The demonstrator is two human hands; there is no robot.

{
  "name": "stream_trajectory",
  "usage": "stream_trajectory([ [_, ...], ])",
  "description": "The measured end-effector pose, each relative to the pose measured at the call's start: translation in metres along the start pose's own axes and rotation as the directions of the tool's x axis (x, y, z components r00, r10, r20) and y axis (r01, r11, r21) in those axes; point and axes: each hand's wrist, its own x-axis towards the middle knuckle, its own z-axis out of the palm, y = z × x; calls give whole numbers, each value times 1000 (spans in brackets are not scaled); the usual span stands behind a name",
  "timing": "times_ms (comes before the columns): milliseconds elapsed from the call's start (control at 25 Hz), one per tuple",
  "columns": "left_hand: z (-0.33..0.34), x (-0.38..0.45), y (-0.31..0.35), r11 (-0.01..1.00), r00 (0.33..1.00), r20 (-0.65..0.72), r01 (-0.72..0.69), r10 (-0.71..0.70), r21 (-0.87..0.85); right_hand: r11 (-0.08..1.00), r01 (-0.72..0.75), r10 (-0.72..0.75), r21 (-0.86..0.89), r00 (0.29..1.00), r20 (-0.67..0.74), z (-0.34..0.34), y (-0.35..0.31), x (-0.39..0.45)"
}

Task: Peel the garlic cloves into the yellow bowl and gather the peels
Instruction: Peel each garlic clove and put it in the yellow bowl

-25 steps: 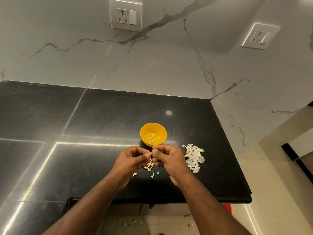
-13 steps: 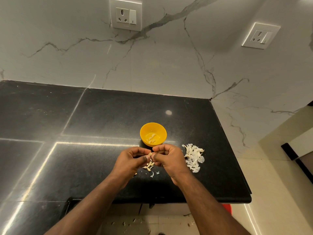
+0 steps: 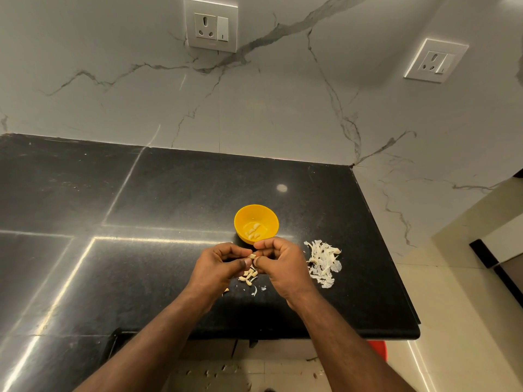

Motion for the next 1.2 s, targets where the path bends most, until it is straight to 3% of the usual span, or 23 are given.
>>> stream_trajectory([
  [560,-1,1,-4,1000,1000,26,4,-4,-18,969,79,-96,-235,994,-60,6,1,-6],
  [720,-3,-1,-4,995,998,46,43,-39,-88,977,88,-98,-195,994,-43,5,0,-4],
  [960,-8,-1,-4,996,997,56,60,-56,-73,1000,-23,23,14,999,28,-2,1,-1],
  [1200,-6,1,-6,999,998,52,29,-28,-22,999,0,-2,-39,999,-42,7,4,1],
])
